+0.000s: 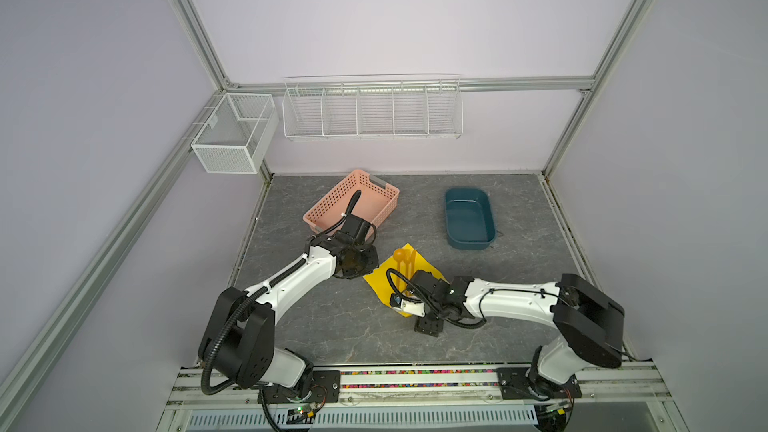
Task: Place the utensils on the paper napkin and roll it up
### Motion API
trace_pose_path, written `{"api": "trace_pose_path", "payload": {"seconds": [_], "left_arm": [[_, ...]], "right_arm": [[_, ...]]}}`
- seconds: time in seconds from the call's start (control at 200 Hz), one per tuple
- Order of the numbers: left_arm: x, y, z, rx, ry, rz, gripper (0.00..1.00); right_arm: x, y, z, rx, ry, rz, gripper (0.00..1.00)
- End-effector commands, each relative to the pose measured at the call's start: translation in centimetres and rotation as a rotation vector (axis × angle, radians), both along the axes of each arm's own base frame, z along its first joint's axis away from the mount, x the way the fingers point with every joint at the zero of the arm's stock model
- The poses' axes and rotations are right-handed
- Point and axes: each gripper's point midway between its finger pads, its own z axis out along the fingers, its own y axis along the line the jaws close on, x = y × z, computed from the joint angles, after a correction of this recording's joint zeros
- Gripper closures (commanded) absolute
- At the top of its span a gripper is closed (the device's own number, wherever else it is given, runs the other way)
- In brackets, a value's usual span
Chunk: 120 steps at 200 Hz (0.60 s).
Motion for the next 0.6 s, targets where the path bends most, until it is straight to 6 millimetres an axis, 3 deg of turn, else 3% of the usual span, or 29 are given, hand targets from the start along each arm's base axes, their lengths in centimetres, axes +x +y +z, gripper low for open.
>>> {"api": "trace_pose_path", "payload": {"seconds": [0.0,0.225,0.595], "left_arm": [[-1.2,0.6,-0.1,-0.002,0.013,-0.005,1.00],[-2.7,1.1,-0.4,-0.024,0.023,-0.002,1.00],[-6.4,0.7,-2.2,-0.140,0.088,-0.024,1.00]], "right_arm": [[2.1,1.5,0.8,0.039,-0.124,0.004,0.23],[3.7,2.6,2.1,0.074,-0.181,0.008,0.23],[5.7,2.3,2.8,0.120,-0.123,-0.038,0.26]]}}
